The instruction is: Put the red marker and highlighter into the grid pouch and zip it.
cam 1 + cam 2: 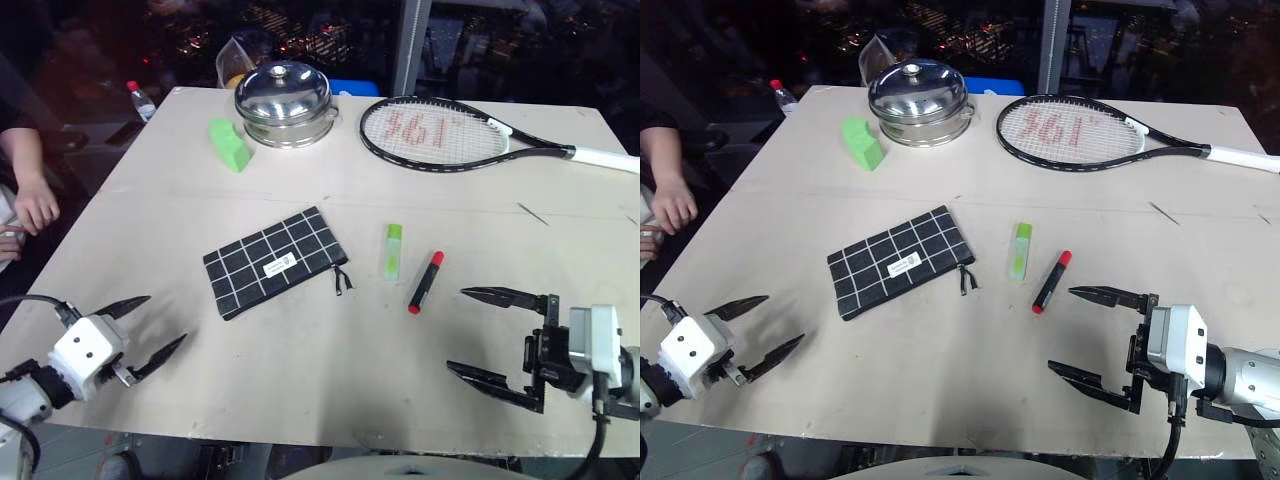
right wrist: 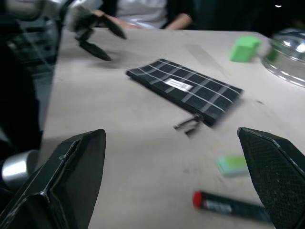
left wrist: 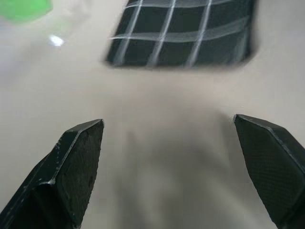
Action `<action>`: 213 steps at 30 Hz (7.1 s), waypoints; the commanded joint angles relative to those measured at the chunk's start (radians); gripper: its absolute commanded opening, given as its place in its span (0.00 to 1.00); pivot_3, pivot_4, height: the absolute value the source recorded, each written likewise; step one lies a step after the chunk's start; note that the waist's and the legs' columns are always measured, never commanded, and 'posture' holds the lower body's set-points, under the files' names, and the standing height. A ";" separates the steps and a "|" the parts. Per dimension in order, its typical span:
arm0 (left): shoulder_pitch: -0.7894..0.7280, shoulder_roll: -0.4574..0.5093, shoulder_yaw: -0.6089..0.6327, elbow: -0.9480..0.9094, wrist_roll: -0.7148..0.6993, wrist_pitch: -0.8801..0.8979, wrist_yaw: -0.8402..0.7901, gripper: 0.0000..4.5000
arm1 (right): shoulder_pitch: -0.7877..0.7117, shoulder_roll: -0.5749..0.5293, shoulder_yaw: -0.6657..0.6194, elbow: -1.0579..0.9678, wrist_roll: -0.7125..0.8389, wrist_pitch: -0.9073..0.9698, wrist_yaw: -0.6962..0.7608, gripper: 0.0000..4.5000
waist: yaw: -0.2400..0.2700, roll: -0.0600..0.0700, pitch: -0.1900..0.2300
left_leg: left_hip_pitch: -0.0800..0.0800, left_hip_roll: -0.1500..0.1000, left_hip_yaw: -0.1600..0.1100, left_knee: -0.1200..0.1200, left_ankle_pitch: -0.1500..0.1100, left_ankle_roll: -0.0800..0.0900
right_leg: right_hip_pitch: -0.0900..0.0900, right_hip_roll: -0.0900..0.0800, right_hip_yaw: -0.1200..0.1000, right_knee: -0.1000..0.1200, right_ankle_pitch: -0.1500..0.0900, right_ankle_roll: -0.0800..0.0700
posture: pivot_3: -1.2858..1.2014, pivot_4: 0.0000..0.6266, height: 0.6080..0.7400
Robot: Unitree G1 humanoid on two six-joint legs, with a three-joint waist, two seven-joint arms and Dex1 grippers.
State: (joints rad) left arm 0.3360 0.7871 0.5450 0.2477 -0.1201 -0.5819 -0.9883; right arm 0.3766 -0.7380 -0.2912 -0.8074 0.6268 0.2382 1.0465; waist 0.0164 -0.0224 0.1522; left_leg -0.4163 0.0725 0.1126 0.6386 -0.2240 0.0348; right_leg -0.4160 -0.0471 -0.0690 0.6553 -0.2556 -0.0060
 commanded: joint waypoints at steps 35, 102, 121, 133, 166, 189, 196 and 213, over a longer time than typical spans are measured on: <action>-0.406 -0.074 -0.515 -0.328 -0.104 0.409 0.164 0.02 | -0.415 0.109 0.315 0.067 -0.103 0.395 -0.516 1.00 | -0.010 0.003 -0.005 | -0.001 0.002 0.004 0.013 0.000 0.011 | 0.005 -0.001 -0.004 0.008 0.001 0.007 | 0.52 0.24 1.00; -0.642 -0.403 -0.691 -0.445 0.069 0.707 0.360 0.00 | -1.003 0.515 0.349 0.449 0.137 1.052 -0.679 0.15 | -0.031 0.004 -0.004 | -0.002 0.001 0.006 0.009 0.001 0.010 | 0.003 0.002 -0.001 0.008 0.004 0.004 | 0.52 0.24 1.00; -0.616 -0.324 -0.645 -0.434 0.015 0.646 0.279 0.00 | -1.016 0.401 0.227 0.413 0.126 0.982 -0.781 0.01 | -0.028 0.004 -0.003 | -0.004 0.001 0.005 0.009 0.000 0.010 | 0.002 0.002 -0.001 0.007 0.004 0.004 | 0.52 0.24 1.00; -0.624 -0.254 -0.641 -0.445 0.059 0.659 0.272 0.00 | -1.190 0.083 0.982 0.630 -0.745 0.116 -0.495 0.01 | -0.037 0.006 -0.001 | -0.006 0.003 0.007 0.009 0.001 0.010 | -0.003 0.005 0.000 0.009 0.001 0.009 | 0.52 0.24 1.00; -0.487 -0.068 -0.431 -0.374 0.032 0.621 0.265 0.00 | -1.049 0.526 0.560 0.570 -0.543 1.187 -0.732 0.99 | -0.030 0.004 -0.001 | -0.016 0.001 0.007 0.012 0.005 0.003 | -0.014 -0.001 -0.001 0.017 0.004 0.004 | 0.52 0.24 1.00; -0.479 -0.076 -0.456 -0.371 0.028 0.591 0.255 0.00 | -1.258 0.197 0.750 0.315 -0.413 1.060 -0.497 0.16 | -0.034 0.003 -0.001 | -0.016 0.000 0.006 0.014 0.003 0.006 | -0.015 -0.001 -0.001 0.020 0.004 0.004 | 0.52 0.24 1.00; -0.531 -0.108 -0.512 -0.346 0.027 0.562 0.220 0.00 | -1.408 -0.012 0.999 0.343 -0.551 0.768 -0.294 0.16 | -0.038 0.003 -0.001 | -0.015 0.003 0.005 0.012 0.003 0.006 | -0.016 0.004 0.000 0.021 0.003 0.003 | 0.52 0.24 1.00; -0.689 -0.209 -0.699 -0.233 0.085 0.408 0.138 0.00 | -1.351 0.030 0.979 0.597 -0.727 0.267 -0.086 0.84 | -0.020 0.003 -0.001 | -0.016 0.001 0.011 0.015 0.004 0.006 | -0.017 0.006 -0.001 0.022 0.003 0.003 | 0.52 0.24 1.00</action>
State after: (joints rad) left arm -0.3295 0.5858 -0.1545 -0.0068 -0.0375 -0.1449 -0.8472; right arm -0.9939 -0.6699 0.7975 -0.1692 -0.1432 0.5195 0.9274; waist -0.0038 -0.0198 0.1514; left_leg -0.4322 0.0735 0.1232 0.6539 -0.2202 0.0402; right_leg -0.4333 -0.0417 -0.0697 0.6776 -0.2521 -0.0027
